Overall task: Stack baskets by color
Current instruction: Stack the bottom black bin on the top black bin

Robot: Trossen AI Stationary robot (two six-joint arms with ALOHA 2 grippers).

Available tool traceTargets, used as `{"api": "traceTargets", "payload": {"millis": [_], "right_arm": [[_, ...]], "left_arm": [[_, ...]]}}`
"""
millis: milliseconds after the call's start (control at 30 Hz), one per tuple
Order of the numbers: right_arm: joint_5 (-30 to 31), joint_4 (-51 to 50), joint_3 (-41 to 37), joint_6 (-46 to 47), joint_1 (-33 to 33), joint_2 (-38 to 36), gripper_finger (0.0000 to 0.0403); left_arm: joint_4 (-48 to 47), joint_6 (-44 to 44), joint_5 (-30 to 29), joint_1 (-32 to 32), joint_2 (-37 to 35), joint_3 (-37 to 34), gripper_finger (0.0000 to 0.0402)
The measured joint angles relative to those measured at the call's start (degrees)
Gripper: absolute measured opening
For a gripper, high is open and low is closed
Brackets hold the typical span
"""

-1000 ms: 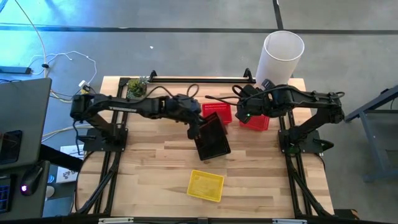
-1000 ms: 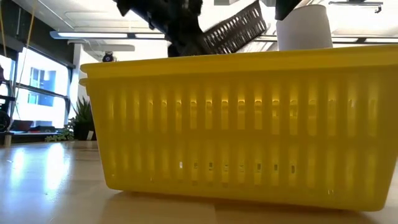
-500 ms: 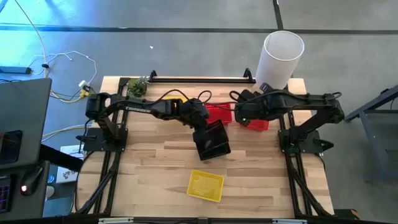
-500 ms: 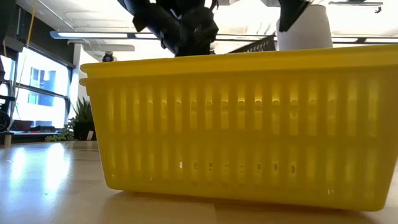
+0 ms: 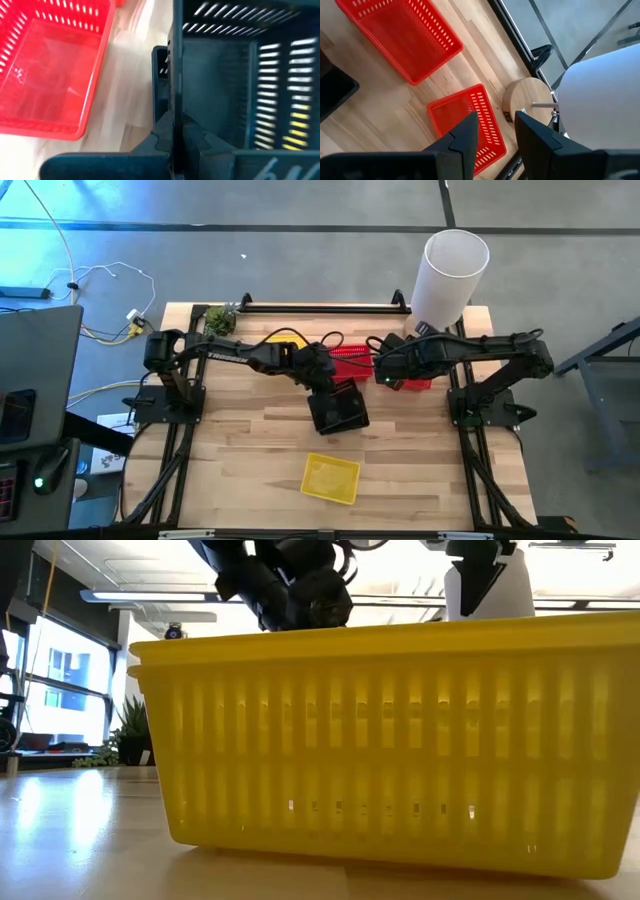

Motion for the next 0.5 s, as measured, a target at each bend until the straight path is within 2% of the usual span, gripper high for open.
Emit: {"api": "traceTargets", "payload": {"millis": [200,500], "right_arm": [[0.0,0.5,0.0,0.0,0.0,0.0,0.0114],[-0.2,0.5,0.0,0.1,0.0,0.0,0.0114]], "left_arm": [[-0.6,-0.7,0.2,0.0,0.0,0.0,0.0000],[-2.3,2.9,1.5,-0.3,0.0,0.0,0.0001]]}}
